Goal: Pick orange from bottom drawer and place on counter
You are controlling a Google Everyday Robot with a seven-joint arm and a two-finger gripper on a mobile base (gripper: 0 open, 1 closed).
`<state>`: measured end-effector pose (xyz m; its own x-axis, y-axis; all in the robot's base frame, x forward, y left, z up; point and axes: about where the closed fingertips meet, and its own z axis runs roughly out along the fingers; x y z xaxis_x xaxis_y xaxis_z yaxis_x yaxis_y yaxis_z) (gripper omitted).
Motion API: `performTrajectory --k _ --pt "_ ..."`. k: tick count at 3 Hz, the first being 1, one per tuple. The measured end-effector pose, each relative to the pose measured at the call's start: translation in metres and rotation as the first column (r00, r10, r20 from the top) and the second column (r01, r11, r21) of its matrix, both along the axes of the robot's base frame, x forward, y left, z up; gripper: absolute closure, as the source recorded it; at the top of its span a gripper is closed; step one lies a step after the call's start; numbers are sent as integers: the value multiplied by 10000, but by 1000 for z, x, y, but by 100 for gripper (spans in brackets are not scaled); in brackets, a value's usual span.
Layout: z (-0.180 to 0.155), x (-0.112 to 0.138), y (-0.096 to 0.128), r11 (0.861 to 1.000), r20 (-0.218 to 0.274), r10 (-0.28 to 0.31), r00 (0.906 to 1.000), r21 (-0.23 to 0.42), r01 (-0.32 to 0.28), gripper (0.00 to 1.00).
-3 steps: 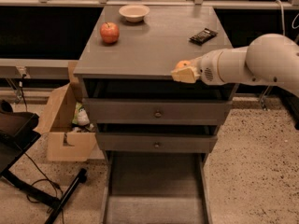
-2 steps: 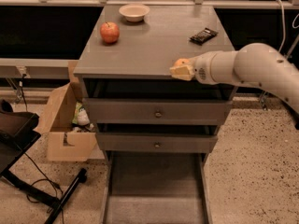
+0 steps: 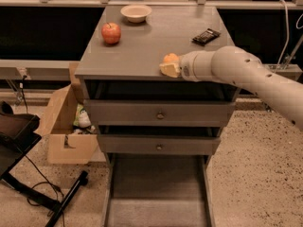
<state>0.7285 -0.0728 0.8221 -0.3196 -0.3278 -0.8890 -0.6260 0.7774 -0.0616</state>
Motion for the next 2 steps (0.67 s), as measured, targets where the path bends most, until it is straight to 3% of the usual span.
performTrajectory --k 1,2 --pt "1 0 0 10000 0 1 10000 0 -1 83" --pt "0 0 1 10000 -4 9 10000 1 -9 60"
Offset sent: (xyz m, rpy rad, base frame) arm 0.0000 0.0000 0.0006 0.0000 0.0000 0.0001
